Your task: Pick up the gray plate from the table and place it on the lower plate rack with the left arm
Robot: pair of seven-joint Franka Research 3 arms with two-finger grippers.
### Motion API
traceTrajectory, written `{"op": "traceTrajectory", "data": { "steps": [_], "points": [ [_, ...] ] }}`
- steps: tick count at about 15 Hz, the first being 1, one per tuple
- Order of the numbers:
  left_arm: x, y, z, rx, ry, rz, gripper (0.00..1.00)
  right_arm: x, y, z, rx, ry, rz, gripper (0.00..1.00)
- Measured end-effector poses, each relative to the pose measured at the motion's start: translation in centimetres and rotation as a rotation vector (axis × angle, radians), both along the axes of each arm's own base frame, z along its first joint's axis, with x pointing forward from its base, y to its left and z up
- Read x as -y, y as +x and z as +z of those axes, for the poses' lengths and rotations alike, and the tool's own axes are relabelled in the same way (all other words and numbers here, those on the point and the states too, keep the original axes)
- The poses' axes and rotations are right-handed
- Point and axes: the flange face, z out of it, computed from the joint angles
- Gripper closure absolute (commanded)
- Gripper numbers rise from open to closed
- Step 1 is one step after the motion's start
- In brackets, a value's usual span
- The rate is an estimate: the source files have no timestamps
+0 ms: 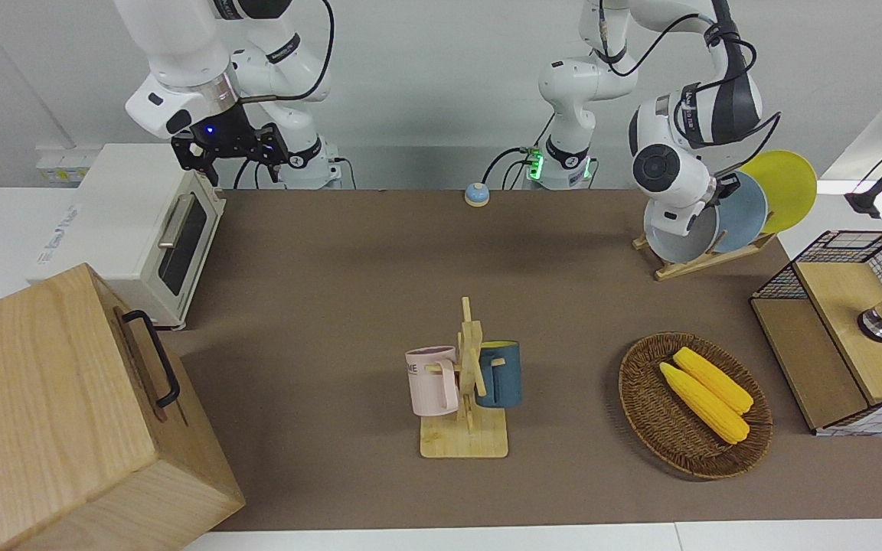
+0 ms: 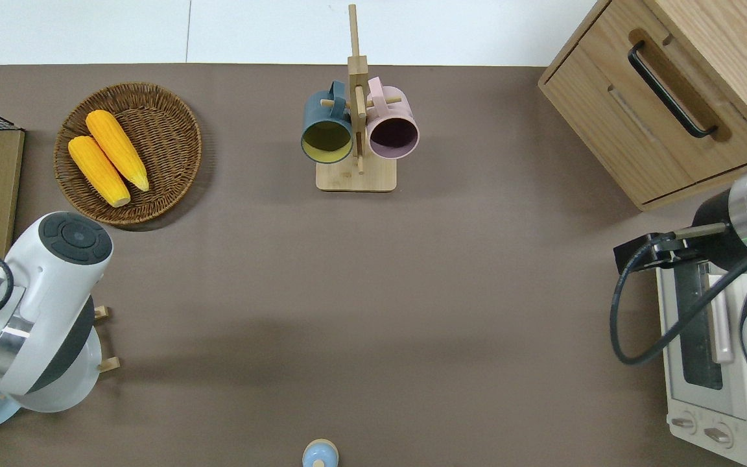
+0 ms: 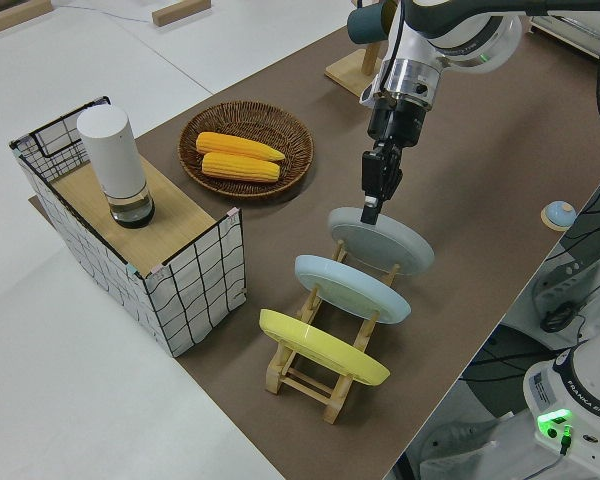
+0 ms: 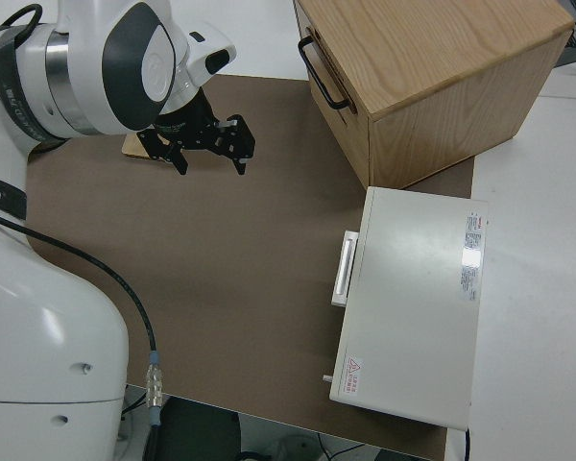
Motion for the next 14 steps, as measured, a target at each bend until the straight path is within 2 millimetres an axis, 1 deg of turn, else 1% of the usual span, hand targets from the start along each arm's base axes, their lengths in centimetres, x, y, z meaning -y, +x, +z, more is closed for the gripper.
{"op": "traceTrajectory", "data": {
  "steps": [2,3,4,5,11,14],
  "points": [
    [0.01,0.04,-0.14,-0.001,-0.001,-0.001,0.46,0.00,0.00,0.00,0.000,0.000,0.000,0.017],
    [0.02,0.06,-0.21,-0.003,-0.002,-0.001,0.39,0.00,0.00,0.00,0.000,0.000,0.000,0.017],
    [0.03,0.07,-0.27,-0.004,-0.003,-0.001,0.23,0.00,0.00,0.00,0.000,0.000,0.000,0.017],
    [0.03,0.08,-0.32,-0.006,-0.003,-0.002,0.01,0.00,0.00,0.00,0.000,0.000,0.000,0.017],
    [0.07,0.06,-0.39,-0.008,-0.008,0.000,0.01,0.00,0.00,0.00,0.000,0.000,0.000,0.017],
    [0.39,0.04,-0.36,-0.003,-0.042,0.019,0.01,0.00,0.00,0.00,0.000,0.000,0.000,0.017]
  ]
}}
